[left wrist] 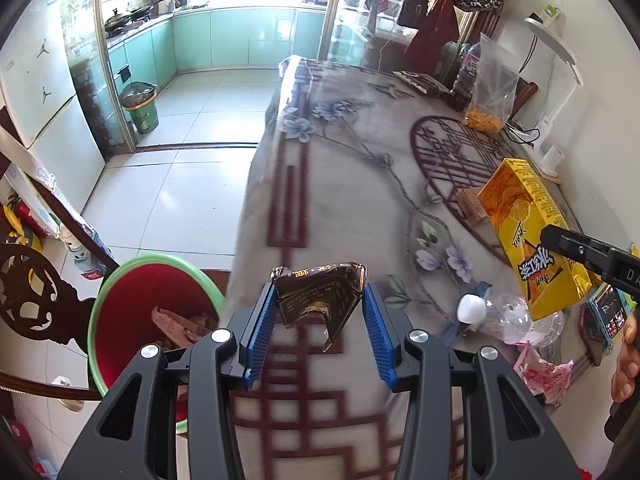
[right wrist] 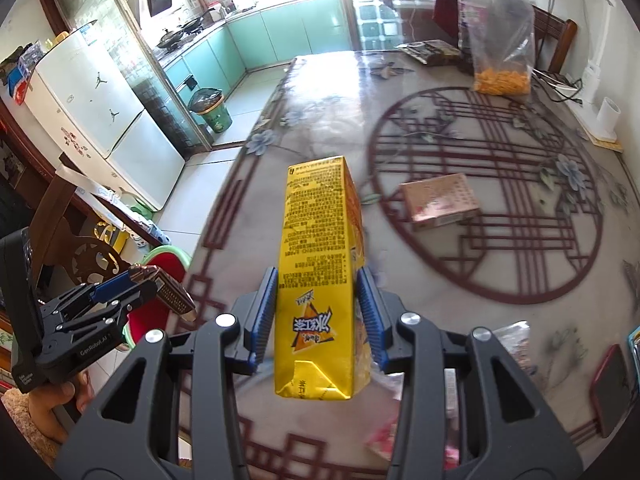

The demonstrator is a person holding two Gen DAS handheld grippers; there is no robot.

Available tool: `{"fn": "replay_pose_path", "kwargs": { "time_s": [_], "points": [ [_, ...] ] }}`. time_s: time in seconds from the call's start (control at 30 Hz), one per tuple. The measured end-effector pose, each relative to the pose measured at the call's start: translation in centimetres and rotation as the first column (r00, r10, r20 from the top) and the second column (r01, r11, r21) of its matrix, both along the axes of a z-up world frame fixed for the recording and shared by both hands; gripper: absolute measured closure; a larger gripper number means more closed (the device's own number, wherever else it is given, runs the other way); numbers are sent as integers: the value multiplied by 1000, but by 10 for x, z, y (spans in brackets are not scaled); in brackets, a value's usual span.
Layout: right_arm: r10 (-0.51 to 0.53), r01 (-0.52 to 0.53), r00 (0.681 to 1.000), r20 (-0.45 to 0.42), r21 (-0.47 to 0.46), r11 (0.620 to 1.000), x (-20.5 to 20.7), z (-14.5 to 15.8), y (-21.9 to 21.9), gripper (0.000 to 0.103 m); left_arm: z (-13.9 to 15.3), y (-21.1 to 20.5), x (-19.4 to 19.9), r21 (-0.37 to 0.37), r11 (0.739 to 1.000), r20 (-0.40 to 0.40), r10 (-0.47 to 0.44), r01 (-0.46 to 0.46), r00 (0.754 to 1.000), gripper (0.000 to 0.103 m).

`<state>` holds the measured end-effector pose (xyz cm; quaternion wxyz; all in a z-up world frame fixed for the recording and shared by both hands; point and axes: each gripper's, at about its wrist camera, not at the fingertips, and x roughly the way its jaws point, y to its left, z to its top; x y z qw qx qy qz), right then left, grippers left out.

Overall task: Collect trash
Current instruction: 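Carry the cigarette box and yellow snack box over the red bucket, then open both grippers to drop the cigarette box and yellow box into the bucket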

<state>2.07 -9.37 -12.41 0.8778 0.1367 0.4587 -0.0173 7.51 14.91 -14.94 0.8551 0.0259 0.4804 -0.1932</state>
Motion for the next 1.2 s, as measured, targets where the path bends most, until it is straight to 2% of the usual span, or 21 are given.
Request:
{"fn": "replay_pose_path", "kwargs": {
  "time_s": [0.4,0.67,0.77,0.97,1.2],
  "points": [
    [115,-115,993,-9,-13,993,28,1,88,64,-7,67,18,-15,998,-8,57,-57,998,62],
    [219,-219,975,-42,16,976,55,-10,146,64,-18,121,26,3,988,-33,154,-154,988,62],
    [268,-266,962,-60,48,963,66,-18,171,64,-25,141,30,10,982,-49,191,-190,980,62],
    [374,-373,922,-101,31,928,81,-33,224,64,-34,167,35,26,972,-60,234,-233,970,62],
    [437,-435,888,-143,45,899,89,-46,255,66,-43,194,39,37,961,-81,277,-275,957,62]
  ]
}}
